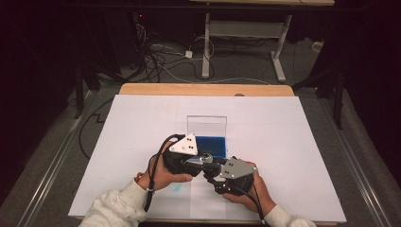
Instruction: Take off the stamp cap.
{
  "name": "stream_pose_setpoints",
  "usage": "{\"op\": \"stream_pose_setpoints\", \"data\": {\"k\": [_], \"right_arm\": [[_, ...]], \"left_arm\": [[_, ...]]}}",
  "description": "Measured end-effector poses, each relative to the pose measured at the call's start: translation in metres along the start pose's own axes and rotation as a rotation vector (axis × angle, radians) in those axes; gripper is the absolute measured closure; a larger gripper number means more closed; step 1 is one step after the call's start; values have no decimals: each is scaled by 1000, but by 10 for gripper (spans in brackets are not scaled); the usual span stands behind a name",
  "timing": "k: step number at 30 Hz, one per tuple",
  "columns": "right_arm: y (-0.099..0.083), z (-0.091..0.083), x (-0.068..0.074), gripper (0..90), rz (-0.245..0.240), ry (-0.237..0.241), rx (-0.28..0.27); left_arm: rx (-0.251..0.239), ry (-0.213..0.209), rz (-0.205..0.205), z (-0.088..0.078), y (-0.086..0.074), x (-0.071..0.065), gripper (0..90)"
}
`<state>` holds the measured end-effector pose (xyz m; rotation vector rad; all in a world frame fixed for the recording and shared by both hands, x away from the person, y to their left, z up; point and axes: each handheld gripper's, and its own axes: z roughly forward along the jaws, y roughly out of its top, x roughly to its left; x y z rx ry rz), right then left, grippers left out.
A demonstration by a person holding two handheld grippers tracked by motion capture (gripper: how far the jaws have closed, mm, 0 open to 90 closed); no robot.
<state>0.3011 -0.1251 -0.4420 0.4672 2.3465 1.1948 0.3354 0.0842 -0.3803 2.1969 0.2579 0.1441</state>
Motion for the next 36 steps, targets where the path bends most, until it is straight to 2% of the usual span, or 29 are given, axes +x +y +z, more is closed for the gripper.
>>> {"op": "stream_pose_setpoints", "data": {"k": [5,11,13,15,20,22,24,25,26,29,30,36], "right_arm": [[0,-2,-2,388,-6,29,-3],[0,-4,-1,387,-11,32,-6],[1,-4,0,388,-32,14,-2],[1,-6,1,388,-32,7,-14],[0,-3,2,387,-41,0,11],[0,-3,1,387,-22,14,-2],[-1,-2,-1,387,29,55,-26],[-1,-2,-1,386,29,55,-26],[-3,-2,-4,386,78,86,-47],[-4,-2,-4,385,97,91,-56],[-5,-2,-4,385,120,105,-67],[-4,-5,-4,386,139,102,-92]], "left_arm": [[-5,-27,3,-1,-1,2,552],[-13,-39,-1,-1,-1,2,552],[-21,-39,1,-3,0,1,552],[-12,-36,10,-3,1,1,553],[-7,-32,6,0,0,0,552],[-7,-22,24,-1,1,-2,552],[-10,-13,32,-2,2,-4,552],[-16,-7,28,-2,2,-4,552],[-20,-11,25,-2,2,-3,552],[-35,-7,23,-3,1,-4,552],[-35,-5,26,-3,1,-4,552],[-66,-2,21,-6,1,-5,552]]}}
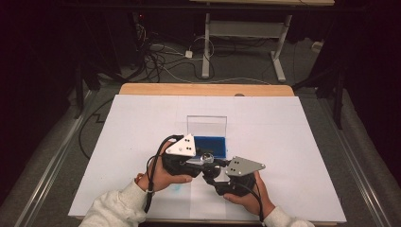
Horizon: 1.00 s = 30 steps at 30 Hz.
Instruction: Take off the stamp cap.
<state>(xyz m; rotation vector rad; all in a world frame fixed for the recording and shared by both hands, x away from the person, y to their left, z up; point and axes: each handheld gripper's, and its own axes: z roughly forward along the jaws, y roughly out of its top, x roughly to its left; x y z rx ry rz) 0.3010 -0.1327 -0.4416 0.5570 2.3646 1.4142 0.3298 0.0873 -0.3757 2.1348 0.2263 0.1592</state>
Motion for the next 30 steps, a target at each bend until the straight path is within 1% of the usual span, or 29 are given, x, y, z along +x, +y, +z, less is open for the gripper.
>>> {"op": "stream_pose_setpoints", "data": {"k": [3,5,6,7,8,9,10,12,13,14,16,17,18,19,20,22,23,24,25,26,28,29,30], "right_arm": [[1,-3,-2,386,23,20,-12],[1,-5,-2,386,26,24,-13],[1,-5,-2,386,26,24,-13],[3,-5,-1,387,-5,-3,4],[3,-5,-1,387,-10,-3,21],[3,-5,-1,387,0,5,23],[3,-5,-1,386,0,5,23],[3,-5,0,385,-14,-8,16],[3,-5,-1,385,-8,1,8],[3,-5,-1,384,7,6,-4],[2,-5,-1,385,12,8,-6],[1,-4,-1,385,29,19,-14],[1,-4,-1,385,29,19,-14],[1,-4,-2,385,41,33,-15],[0,-5,-2,385,45,36,-18],[-1,-4,-3,385,77,63,-28],[-1,-4,-3,385,77,67,-29],[-1,-4,-3,386,66,62,-16],[-1,-4,-3,386,68,60,-15],[-1,-4,-3,386,68,60,-15],[0,-4,-4,389,89,72,-2],[-2,-3,-7,390,150,64,19],[-8,-1,-15,390,205,39,48]], "left_arm": [[-24,-3,-17,-1,0,1,552],[-29,-2,-15,-2,0,1,552],[-33,-4,-19,-2,0,1,552],[-24,-9,-26,-2,-1,3,552],[-19,-22,-39,-1,-2,5,552],[-22,-27,-46,-1,-3,6,552],[-35,-34,-50,-2,-4,7,552],[-32,-27,-37,-2,-3,5,552],[-34,-22,-32,-3,-2,4,552],[-35,-20,-29,-3,-2,4,552],[-31,-15,-19,-3,-1,3,552],[-31,-15,-19,-3,-1,3,552],[-30,-14,-17,-2,-1,2,552],[-30,-11,-17,-2,-1,2,552],[-36,-10,-17,-3,-1,1,553],[-30,-4,-7,-3,0,0,553],[-27,0,-2,-2,0,-1,553],[-20,5,6,-2,0,-2,553],[-17,12,13,-2,1,-3,553],[-22,10,13,-2,1,-3,553],[-15,27,29,-1,1,-5,553],[-35,47,50,-3,2,-7,553],[-93,53,48,-17,7,-8,554]]}}
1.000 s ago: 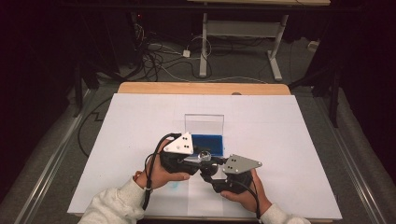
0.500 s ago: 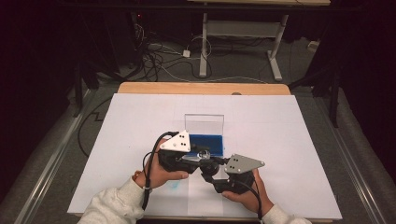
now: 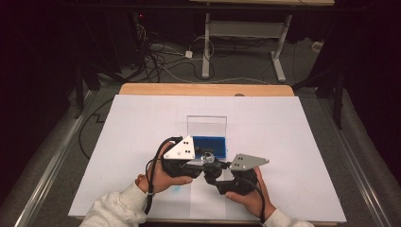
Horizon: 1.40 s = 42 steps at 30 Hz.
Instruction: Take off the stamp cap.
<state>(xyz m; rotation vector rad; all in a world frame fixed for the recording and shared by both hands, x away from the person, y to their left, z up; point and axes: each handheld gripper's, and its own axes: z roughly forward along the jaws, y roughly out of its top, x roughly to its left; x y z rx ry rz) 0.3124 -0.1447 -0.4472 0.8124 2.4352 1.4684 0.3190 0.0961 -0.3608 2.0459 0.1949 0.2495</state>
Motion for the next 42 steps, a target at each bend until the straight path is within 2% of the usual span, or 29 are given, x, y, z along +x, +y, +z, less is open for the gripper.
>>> {"op": "stream_pose_setpoints", "data": {"k": [1,2,3,4,5,6,7,8,9,10,11,13,17,32,42], "right_arm": [[-6,0,-9,389,37,-22,5],[-9,-3,-13,389,41,-8,5],[-6,-6,-10,389,1,-16,13],[-6,-6,-10,389,1,-16,13],[3,-9,1,389,-71,-33,6],[3,-9,1,389,-71,-33,6],[7,-11,6,389,-119,-51,10],[6,-12,5,388,-118,-55,13],[5,-13,4,388,-138,-80,21],[5,-13,4,388,-138,-80,21],[4,-15,3,388,-143,-91,22],[2,-20,-1,388,-140,-106,25],[2,-29,-3,387,-184,-159,37],[-3,-63,-21,386,-183,-274,2],[-8,-87,-33,386,-147,-337,-32]], "left_arm": [[12,25,16,-6,3,0,553],[12,25,16,-6,3,0,553],[12,37,19,-9,3,2,553],[5,27,-6,-9,-2,6,553],[15,36,-13,-8,-4,8,553],[27,35,-24,-7,-6,11,553],[26,32,-34,-7,-8,13,553],[29,35,-32,-8,-8,13,552],[42,49,-21,-9,-7,13,552],[47,58,-17,-10,-7,12,552],[43,51,-21,-12,-8,13,553],[48,63,-21,-15,-9,14,552],[66,77,-33,-18,-12,19,552],[156,131,-36,-11,-26,28,552],[180,160,-35,-10,-30,31,552]]}}
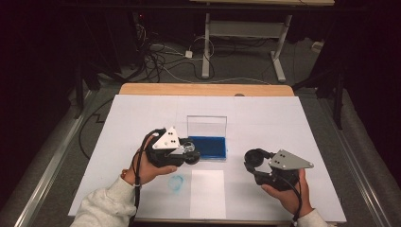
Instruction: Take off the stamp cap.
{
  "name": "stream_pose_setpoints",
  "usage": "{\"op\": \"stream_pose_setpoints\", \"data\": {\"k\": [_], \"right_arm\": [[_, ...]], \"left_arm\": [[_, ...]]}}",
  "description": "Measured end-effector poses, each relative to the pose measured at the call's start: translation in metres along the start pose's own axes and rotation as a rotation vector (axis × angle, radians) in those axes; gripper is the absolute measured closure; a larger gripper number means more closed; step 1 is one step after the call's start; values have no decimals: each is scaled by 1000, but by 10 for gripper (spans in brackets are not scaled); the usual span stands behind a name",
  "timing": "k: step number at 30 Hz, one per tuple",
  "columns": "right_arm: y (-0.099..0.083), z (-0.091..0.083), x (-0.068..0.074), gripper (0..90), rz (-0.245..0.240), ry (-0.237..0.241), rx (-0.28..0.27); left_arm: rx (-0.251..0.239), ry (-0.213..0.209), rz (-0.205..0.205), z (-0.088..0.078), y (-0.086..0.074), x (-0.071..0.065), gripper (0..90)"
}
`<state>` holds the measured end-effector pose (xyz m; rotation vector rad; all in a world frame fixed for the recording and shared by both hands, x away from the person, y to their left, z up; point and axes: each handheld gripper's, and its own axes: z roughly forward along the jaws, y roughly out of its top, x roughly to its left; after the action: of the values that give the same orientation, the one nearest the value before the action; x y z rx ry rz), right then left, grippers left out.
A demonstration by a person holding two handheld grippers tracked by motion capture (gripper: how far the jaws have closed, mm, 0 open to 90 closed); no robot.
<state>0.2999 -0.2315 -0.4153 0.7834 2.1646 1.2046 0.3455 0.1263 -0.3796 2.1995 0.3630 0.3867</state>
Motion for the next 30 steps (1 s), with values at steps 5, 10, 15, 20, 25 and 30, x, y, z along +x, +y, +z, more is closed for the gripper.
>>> {"op": "stream_pose_setpoints", "data": {"k": [5,10,15,20,25,30], "right_arm": [[-5,-9,-9,386,17,-36,-2],[-10,-16,-17,386,31,-75,-4],[-14,-17,-20,385,36,-86,5],[-14,-14,-23,385,36,-90,10],[-14,-10,-25,385,35,-85,20],[-14,-7,-24,385,33,-86,32]], "left_arm": [[1,8,-10,-1,-3,4,552],[-3,24,-13,-2,-4,8,551],[-3,24,-17,0,-1,12,551],[-15,27,-22,0,8,20,551],[-2,27,-15,2,15,30,552],[5,21,-16,6,25,39,552]]}}
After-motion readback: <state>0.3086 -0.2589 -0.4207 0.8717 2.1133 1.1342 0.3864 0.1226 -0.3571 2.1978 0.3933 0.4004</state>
